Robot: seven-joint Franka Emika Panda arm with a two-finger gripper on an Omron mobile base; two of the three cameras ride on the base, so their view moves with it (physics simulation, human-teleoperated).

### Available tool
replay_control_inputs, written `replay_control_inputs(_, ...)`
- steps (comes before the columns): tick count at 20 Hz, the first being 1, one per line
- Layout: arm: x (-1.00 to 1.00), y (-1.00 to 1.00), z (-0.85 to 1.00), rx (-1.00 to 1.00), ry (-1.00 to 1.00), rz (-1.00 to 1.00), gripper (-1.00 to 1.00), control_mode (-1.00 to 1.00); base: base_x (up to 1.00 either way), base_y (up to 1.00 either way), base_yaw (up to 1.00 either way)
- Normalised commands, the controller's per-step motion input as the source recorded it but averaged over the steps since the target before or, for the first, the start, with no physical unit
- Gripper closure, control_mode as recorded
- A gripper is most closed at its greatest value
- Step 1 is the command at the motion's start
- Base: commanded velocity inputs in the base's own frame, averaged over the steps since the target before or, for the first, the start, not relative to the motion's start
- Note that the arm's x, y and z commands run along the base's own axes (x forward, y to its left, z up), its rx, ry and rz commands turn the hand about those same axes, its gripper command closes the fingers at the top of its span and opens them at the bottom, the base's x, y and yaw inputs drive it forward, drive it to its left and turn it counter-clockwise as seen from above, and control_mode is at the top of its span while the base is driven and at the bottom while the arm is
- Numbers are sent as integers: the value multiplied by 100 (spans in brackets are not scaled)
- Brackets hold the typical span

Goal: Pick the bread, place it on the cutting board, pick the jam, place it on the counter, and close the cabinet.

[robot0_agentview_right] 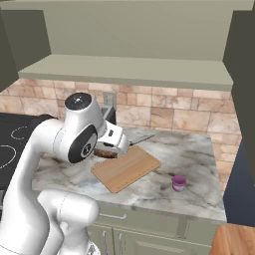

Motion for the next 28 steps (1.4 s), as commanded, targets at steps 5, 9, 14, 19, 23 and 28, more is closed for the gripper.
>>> replay_control_inputs(5,39,-1,-45,1,0,0,100,-100,0,0,0)
replay_control_inputs(9,49,0,-35,2,0,0,100,-100,0,0,0)
replay_control_inputs(14,51,-1,-27,2,0,0,100,-100,0,0,0)
replay_control_inputs(19,42,-3,-24,4,2,0,100,-100,0,0,0)
replay_control_inputs(23,36,-6,-36,1,0,0,100,-100,0,0,0)
replay_control_inputs(28,35,-7,-36,0,0,0,100,-100,0,0,0)
